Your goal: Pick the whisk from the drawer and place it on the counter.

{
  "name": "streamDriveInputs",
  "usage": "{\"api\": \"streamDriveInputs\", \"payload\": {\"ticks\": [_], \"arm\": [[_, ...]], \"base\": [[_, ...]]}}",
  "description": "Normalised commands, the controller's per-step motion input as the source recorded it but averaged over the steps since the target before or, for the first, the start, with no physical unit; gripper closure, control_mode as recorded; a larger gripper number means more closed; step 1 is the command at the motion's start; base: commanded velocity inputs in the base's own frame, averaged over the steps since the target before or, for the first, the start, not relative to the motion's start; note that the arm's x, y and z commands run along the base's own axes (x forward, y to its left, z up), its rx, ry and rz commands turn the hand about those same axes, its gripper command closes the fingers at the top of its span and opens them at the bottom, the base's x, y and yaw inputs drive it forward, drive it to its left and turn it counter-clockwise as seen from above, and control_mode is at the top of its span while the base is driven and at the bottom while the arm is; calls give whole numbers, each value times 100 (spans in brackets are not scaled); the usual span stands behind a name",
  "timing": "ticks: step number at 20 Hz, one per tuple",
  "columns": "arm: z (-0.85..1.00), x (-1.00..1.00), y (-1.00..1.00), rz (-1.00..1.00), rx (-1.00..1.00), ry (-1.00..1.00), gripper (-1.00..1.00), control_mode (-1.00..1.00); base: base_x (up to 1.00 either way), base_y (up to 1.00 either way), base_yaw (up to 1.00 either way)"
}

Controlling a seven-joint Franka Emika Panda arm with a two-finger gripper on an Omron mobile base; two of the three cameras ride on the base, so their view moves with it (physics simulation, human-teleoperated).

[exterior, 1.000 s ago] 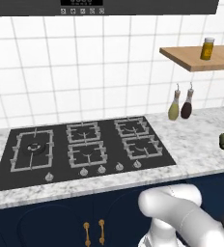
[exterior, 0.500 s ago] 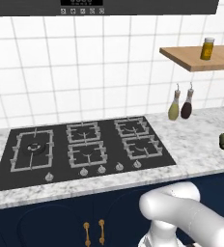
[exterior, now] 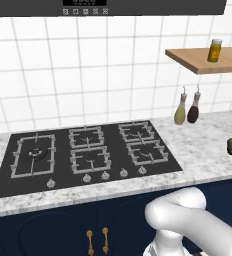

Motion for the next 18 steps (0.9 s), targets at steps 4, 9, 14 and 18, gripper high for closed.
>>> {"api": "streamDriveInputs", "payload": {"ticks": [4, 9, 14, 18], "arm": [[-30, 0, 0, 0, 0, 0, -100, -100], [-5, 0, 0, 0, 0, 0, 100, -100], [0, -1, 0, 0, 0, -1, 100, -100], [34, -15, -4, 0, 0, -5, 100, -100]], "base": [[0, 0, 0], [0, 0, 0], [0, 0, 0], [0, 0, 0]]}}
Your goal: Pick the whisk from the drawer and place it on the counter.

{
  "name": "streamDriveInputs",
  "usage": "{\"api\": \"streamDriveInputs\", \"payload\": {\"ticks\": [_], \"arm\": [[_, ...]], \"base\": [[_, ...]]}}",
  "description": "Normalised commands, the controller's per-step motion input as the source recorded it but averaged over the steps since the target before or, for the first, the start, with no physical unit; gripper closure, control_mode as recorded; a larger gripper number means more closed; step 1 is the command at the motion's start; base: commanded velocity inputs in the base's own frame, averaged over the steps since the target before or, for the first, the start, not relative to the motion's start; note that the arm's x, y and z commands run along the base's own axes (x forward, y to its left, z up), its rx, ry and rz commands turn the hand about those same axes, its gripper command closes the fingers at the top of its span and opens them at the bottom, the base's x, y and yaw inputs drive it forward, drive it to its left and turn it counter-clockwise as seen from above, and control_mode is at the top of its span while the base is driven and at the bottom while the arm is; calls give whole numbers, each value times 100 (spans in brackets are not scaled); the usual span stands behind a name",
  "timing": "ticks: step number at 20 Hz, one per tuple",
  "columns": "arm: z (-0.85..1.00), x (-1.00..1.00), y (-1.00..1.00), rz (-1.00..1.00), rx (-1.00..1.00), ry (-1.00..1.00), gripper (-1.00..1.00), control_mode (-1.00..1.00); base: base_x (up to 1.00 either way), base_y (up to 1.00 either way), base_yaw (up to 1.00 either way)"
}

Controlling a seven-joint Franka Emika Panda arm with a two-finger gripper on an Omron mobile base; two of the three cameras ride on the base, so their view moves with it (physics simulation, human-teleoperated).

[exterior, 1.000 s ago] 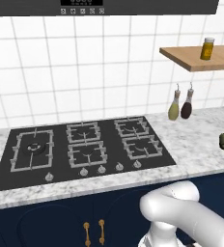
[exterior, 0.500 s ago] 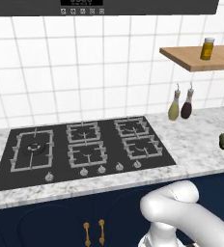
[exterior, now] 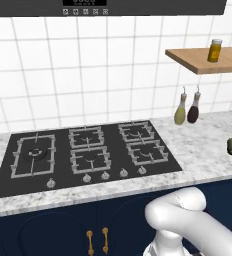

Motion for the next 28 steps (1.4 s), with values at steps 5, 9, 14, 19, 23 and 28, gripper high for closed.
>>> {"api": "streamDriveInputs", "payload": {"ticks": [5, 9, 14, 19, 23, 28], "arm": [[97, -44, 2, 0, 0, -8, 100, -100], [100, -15, 38, 0, 0, -12, 100, -100], [100, 13, 43, 1, 0, -8, 100, -100], [100, 52, 34, 3, 0, 0, 100, -100], [94, 100, 42, 12, 0, 0, 100, -100], [46, 100, 59, 18, 0, 5, 100, -100]], "base": [[0, 0, 0], [0, 0, 0], [0, 0, 0], [0, 0, 0], [0, 0, 0], [0, 0, 0]]}}
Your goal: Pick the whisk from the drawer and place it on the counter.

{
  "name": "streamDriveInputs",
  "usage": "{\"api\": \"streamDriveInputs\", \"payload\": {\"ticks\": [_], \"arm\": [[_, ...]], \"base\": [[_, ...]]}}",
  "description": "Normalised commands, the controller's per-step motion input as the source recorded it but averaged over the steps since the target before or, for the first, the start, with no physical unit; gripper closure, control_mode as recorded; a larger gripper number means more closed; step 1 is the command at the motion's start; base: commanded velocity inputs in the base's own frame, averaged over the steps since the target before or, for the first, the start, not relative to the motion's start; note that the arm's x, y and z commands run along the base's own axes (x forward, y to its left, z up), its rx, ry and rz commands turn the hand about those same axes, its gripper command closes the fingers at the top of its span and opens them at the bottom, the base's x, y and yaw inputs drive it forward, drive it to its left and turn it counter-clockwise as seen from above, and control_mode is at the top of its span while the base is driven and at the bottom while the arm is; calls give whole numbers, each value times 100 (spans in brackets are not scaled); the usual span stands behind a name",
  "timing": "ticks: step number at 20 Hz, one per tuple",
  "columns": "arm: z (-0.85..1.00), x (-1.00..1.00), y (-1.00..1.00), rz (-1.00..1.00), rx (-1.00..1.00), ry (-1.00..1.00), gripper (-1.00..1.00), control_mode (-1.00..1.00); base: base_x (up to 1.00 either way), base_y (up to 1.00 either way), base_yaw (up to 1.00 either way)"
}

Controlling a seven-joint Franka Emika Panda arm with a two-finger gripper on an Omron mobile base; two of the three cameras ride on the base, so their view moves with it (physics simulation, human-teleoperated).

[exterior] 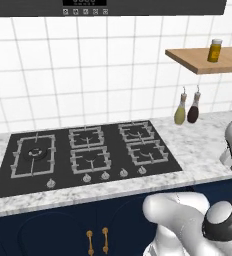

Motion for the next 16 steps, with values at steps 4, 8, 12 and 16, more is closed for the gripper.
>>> {"api": "streamDriveInputs", "payload": {"ticks": [4, 8, 12, 16], "arm": [[7, 100, 57, 18, -1, 5, 100, -100], [-11, 100, 41, 16, -3, 2, 100, -100], [-32, 100, 3, 8, -5, 0, 100, -100], [-64, 83, -7, 2, -7, -1, 100, -100]], "base": [[0, 0, 0], [0, 0, 0], [0, 0, 0], [0, 0, 0]]}}
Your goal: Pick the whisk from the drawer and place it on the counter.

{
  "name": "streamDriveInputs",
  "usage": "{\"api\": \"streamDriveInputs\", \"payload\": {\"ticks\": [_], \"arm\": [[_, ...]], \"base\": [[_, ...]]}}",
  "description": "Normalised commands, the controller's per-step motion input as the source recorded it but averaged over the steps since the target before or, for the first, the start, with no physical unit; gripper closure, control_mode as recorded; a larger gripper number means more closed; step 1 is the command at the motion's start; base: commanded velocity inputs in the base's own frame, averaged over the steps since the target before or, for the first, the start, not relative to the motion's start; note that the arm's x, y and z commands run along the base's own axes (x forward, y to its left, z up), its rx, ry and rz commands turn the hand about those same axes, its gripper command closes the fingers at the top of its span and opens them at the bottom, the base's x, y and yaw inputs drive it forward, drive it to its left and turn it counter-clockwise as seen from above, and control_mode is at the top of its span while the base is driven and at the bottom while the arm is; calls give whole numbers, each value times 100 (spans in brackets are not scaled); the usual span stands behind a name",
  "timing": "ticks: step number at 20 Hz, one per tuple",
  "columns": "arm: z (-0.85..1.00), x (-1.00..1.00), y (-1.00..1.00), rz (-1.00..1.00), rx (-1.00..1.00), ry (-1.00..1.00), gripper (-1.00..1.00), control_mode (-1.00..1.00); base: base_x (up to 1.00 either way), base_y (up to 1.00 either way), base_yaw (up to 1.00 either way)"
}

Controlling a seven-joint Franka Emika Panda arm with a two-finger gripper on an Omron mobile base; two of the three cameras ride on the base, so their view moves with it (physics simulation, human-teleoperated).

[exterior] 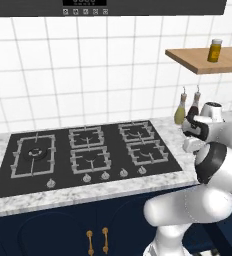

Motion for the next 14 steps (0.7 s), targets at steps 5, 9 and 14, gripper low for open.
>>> {"api": "streamDriveInputs", "payload": {"ticks": [5, 9, 14], "arm": [[-71, 69, -13, 0, -6, -3, 100, -100], [-54, 59, -37, 0, 0, -1, 100, -100], [-16, 16, -17, 0, 0, 0, -100, -100]], "base": [[0, 0, 0], [0, 0, 0], [0, 0, 0]]}}
